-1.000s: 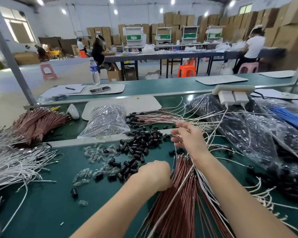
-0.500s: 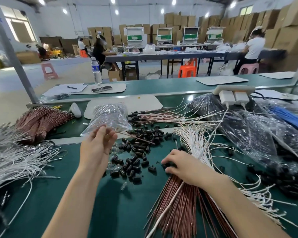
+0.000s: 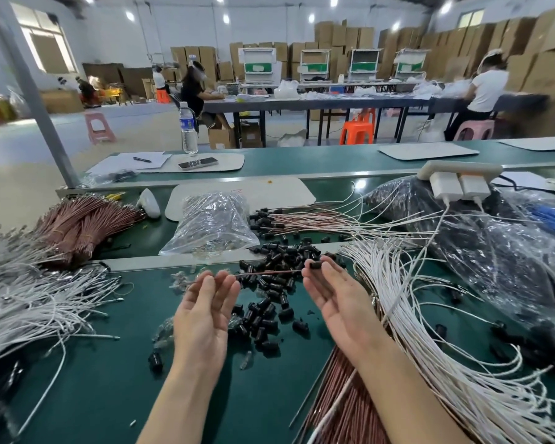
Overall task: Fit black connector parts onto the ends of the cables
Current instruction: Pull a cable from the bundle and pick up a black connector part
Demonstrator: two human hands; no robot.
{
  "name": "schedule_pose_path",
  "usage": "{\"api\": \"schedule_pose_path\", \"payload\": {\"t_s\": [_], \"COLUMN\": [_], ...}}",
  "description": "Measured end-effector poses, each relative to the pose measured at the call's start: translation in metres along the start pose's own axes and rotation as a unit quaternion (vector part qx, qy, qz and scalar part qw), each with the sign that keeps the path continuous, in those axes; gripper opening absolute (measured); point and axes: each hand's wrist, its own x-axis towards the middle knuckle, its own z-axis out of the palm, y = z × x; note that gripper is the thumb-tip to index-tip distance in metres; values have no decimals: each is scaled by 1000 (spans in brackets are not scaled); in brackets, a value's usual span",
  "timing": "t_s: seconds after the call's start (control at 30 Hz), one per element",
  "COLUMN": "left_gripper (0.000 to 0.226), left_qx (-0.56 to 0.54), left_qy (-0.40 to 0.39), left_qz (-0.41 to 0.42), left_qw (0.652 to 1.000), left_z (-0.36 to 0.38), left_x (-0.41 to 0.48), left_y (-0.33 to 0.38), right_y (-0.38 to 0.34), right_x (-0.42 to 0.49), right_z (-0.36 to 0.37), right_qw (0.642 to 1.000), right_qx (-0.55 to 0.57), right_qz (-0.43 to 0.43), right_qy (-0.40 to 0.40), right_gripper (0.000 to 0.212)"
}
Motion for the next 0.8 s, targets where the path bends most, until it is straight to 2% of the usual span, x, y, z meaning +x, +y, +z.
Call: {"api": "schedule_pose_path", "payload": {"t_s": [0.3, 0.8], "left_gripper": [12, 9], "left_qx": [-14, 7], "left_qy": [5, -6], "left_qz": [14, 1], "left_qw": [1000, 1000], "left_z": [4, 3], "left_x": [2, 0], "left_y": [2, 0], "right_y": [4, 5], "right_x": [4, 4], "right_z": [-6, -8], "right_qw": [999, 997], "right_qx": [30, 47], "right_qz": [14, 56], "right_qy": [18, -13], "right_gripper": [28, 27]}}
